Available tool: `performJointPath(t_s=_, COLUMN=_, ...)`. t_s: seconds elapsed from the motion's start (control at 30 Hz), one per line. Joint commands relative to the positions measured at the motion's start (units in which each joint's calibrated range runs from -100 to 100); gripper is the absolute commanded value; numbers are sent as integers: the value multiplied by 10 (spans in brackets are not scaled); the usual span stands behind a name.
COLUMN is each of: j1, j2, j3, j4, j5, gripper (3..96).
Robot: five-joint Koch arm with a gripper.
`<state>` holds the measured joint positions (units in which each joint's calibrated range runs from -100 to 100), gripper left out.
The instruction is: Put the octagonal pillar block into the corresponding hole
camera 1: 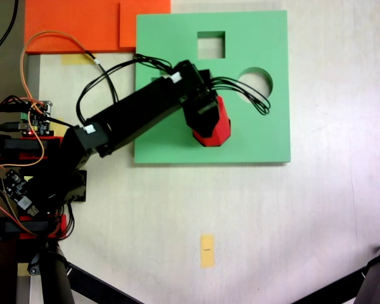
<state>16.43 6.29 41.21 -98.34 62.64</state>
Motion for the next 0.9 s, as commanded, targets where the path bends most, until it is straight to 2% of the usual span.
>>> performJointPath(t_s=0.03, j1=6, j2=-4, j3=49, j4=-17, j5=7, gripper=360)
performJointPath(t_s=0.9, j1=-10, j2=10, j3=62, j4=-17, j5=48, gripper=360)
